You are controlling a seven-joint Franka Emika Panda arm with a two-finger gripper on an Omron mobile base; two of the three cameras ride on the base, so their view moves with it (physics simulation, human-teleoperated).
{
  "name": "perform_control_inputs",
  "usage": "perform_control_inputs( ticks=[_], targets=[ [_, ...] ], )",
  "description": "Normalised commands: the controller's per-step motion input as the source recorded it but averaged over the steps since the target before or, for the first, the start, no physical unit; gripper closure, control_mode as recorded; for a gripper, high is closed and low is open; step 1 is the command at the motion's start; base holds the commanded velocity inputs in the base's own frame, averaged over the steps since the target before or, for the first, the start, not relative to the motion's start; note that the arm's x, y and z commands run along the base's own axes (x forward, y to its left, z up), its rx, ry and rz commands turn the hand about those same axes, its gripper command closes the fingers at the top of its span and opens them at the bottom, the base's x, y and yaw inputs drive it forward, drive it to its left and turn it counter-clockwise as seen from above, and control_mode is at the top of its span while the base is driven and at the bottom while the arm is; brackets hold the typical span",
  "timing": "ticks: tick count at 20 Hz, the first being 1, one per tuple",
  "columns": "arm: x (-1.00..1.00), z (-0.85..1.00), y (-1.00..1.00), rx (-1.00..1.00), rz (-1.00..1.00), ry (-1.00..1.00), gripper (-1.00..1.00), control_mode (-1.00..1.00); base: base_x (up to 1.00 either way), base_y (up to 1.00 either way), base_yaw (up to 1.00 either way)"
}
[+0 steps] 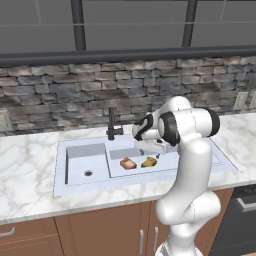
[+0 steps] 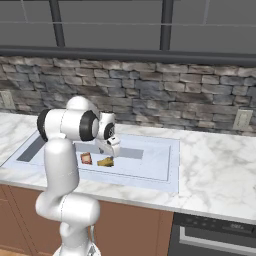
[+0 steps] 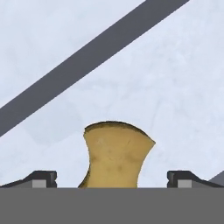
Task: Pick up the sponge and bar soap from the sink, and place them back in the cabinet, and close the cabinet doors.
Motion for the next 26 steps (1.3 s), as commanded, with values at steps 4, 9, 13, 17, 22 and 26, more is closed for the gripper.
perform_control_inputs(
  ticks=[4,9,13,17,22,26],
  targets=[
    [0.0,-0.09,0.01,0.0,0.0,0.01,-1.0,-1.0,0.0,0.0,0.0],
    [0.0,-0.17,0.03,0.0,0.0,0.0,-1.0,-1.0,0.0,0.0,0.0],
    [0.0,-0.15,0.02,0.0,0.0,0.02,-1.0,-1.0,0.0,0.0,0.0],
    [0.0,-0.13,0.0,0.0,0.0,0.01,-1.0,-1.0,0.0,0.0,0.0],
    [0.0,-0.11,0.0,0.0,0.0,0.0,-1.0,-1.0,0.0,0.0,0.0],
    [0.0,-0.1,0.0,0.0,0.0,0.0,-1.0,-1.0,0.0,0.0,0.0]
  ],
)
